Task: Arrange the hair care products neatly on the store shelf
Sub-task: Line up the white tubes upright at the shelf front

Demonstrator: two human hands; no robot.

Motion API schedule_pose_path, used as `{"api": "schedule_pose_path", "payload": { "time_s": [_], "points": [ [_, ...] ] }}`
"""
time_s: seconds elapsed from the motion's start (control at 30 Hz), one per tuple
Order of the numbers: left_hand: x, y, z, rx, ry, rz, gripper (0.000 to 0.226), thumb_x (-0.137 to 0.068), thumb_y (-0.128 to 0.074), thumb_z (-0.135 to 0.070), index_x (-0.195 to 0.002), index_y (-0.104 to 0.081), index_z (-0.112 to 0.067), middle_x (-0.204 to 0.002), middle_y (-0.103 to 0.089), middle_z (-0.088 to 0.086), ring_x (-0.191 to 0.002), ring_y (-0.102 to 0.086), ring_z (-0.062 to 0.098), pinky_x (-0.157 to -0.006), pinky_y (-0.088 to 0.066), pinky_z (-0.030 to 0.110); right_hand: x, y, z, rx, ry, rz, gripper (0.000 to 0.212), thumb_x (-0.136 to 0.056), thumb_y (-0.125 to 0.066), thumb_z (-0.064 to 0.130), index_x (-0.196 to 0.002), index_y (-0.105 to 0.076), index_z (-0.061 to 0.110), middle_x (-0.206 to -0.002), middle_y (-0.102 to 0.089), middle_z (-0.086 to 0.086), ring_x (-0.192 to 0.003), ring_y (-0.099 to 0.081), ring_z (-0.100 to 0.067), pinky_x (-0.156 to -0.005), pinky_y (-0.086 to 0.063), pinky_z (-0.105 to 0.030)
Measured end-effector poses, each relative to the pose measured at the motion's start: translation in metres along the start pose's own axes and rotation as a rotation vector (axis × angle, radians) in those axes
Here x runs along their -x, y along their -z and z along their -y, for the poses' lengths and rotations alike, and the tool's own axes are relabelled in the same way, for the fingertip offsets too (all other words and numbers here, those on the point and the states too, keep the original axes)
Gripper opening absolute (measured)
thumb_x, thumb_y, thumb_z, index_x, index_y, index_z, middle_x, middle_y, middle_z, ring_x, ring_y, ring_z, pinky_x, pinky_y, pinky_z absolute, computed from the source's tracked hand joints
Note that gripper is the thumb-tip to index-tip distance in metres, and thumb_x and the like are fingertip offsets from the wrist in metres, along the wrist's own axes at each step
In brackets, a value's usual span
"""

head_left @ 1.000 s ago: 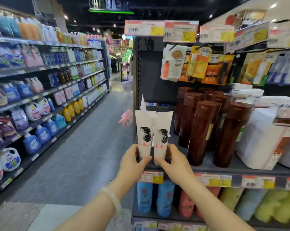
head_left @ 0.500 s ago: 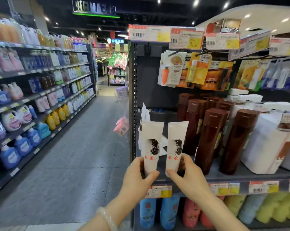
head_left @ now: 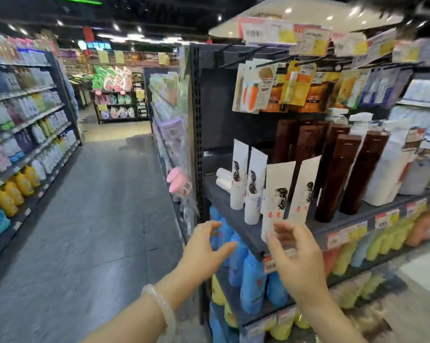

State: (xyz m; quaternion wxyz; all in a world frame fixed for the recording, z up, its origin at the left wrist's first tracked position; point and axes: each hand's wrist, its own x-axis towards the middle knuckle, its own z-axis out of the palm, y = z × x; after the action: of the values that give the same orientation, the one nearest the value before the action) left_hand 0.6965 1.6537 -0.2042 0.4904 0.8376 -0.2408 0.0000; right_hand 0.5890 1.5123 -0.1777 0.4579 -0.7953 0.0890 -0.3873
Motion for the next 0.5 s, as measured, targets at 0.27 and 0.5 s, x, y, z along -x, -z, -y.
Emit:
{"api": "schedule_pose_path", "payload": {
  "time_s": [0.27, 0.5],
  "points": [
    [-0.026, 0.003, 0.028, 0.069, -0.044, 0.112, 0.051, -0.081, -0.065, -0.031, -0.126, -0.045, -0.019, -0.118, -0.042, -0.008, -0.113, -0.046, 0.008, -0.09, -0.033, 0.017, 0.019, -0.047, 0.006, 0.179, -0.09, 0.152, 0.034, -0.086, -0.062, 0.021, -0.094, -0.042, 0.047, -0.105, -0.052, 0.014, -0.102, -0.053, 0.002, -0.084, -0.042, -0.007],
    [-0.093, 0.017, 0.056, 0.038, -0.12, 0.132, 0.047, -0.08, -0.067, -0.024, -0.123, -0.048, -0.016, -0.119, -0.045, -0.002, -0.116, -0.047, 0.012, -0.096, -0.036, 0.021, -0.011, -0.102, -0.008, 0.181, -0.109, 0.086, 0.036, -0.085, -0.063, 0.02, -0.096, -0.042, 0.046, -0.107, -0.051, 0.019, -0.105, -0.051, 0.004, -0.088, -0.041, -0.009]
  ]
}}
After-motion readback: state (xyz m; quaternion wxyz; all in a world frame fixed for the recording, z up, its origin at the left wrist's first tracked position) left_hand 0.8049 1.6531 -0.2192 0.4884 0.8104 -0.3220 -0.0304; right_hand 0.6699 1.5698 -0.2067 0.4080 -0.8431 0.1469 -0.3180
